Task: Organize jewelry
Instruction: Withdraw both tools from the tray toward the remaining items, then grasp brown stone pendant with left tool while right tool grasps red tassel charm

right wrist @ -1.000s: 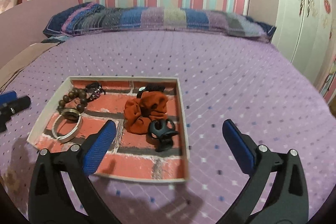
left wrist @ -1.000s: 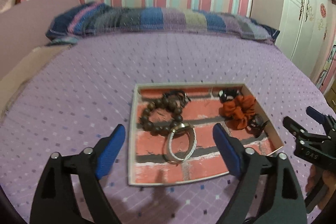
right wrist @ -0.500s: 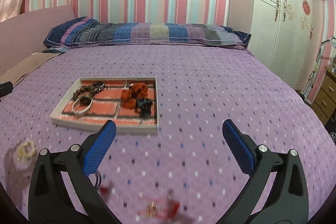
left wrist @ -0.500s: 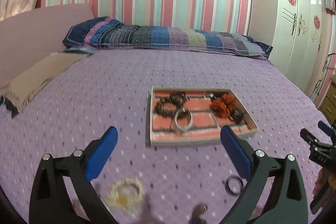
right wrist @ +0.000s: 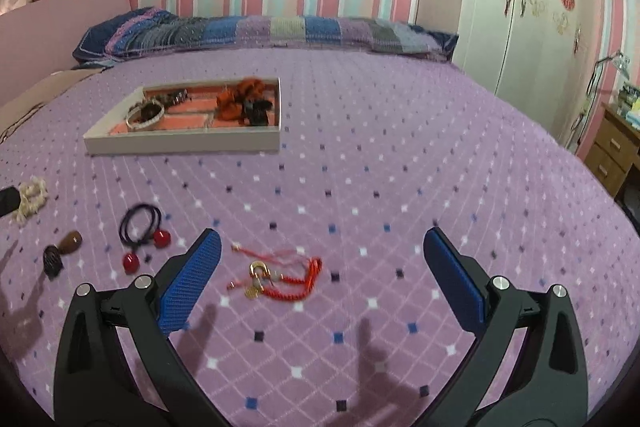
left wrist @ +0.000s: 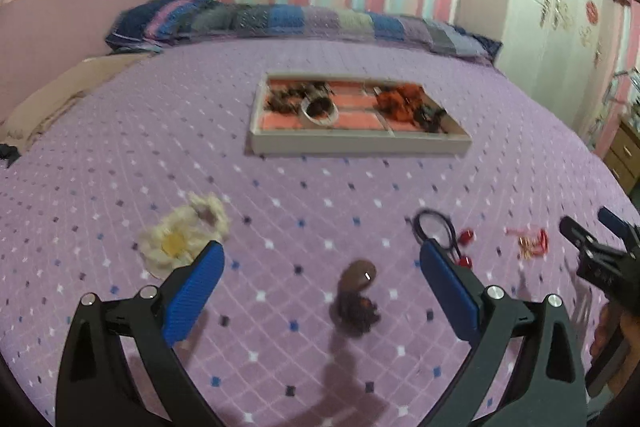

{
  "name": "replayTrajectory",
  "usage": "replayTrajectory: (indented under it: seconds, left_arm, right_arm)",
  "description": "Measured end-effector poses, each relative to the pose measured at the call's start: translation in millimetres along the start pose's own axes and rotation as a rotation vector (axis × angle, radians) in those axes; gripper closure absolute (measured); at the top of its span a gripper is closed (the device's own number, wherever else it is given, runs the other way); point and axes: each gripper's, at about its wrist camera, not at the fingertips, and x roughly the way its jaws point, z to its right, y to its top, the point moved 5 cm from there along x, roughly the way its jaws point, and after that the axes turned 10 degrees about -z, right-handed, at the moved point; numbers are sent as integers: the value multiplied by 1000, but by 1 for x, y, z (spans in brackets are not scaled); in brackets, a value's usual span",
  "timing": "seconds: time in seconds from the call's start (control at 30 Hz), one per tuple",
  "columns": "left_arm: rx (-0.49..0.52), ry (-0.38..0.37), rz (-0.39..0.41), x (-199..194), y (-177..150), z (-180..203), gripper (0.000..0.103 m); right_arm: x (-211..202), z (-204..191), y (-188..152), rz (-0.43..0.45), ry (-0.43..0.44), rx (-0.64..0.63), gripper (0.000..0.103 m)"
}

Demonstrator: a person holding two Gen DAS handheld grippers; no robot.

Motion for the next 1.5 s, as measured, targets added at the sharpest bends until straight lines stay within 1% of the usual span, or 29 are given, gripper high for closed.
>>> replayTrajectory:
  seconds: [0.1, 0.27, 0.33, 0.5, 0.57, 0.73, 0.87, 0.97, 1.0, 1.03, 1.07, 1.13, 1.2, 1.3, 1.4, 1.47, 1.5]
  left_arm:
    - [-7, -16, -29, 12, -7, 1, 7]
    - [-14, -31, -60, 24, -13, 3, 7]
    - [-5, -32, -61, 25, -15, 6, 7]
    - [42, -8, -54, 30, -20, 15, 7]
    - [51, -5, -58, 34, -23, 16, 7]
    - [67, -4, -51, 38, -29, 14, 7]
    - [59, -24, -49, 39, -31, 11, 8]
    - [51, -42, -47, 40, -31, 10, 8]
    - [53, -43, -46, 40, -31, 10, 12]
    - [60, -45, -46, 40, -31, 11, 17]
    - [67, -46, -49, 41, -32, 13, 20]
    - [76, -59, -62, 43, -33, 15, 28]
    - [75, -70, -79, 47, -35, 16, 31]
    - [65, -85, -102, 53, -37, 15, 41]
    - [53, -88, -102, 55, -36, 13, 43]
    - [50, -88, -103, 55, -36, 13, 48]
    - [48, -88, -105, 56, -36, 13, 51]
  right_arm:
    - [9, 2, -2, -25, 22, 13, 5]
    - [18, 3, -4, -34, -1, -27, 5]
    - [24, 3, -7, -46, 8, -21, 5]
    - [32, 3, -8, -67, 29, -5, 5]
    - [34, 3, -9, -73, 24, -5, 5]
    - [40, 3, -8, -90, 44, 16, 7]
    - [44, -3, -8, -108, 58, 23, 12]
    - [51, -9, -11, -137, 50, 17, 20]
    - [53, -11, -12, -146, 54, 16, 25]
    - [55, -13, -12, -155, 58, 12, 27]
    - [55, -14, -13, -156, 59, 10, 30]
    - [56, -15, -12, -158, 56, 8, 31]
    - [56, -16, -12, -158, 59, 10, 34]
    - [57, -17, -12, -159, 64, 8, 39]
    - [57, -19, -12, -157, 71, 5, 46]
    - [57, -21, -11, -157, 77, 1, 51]
    - [57, -22, -11, -157, 79, -2, 54]
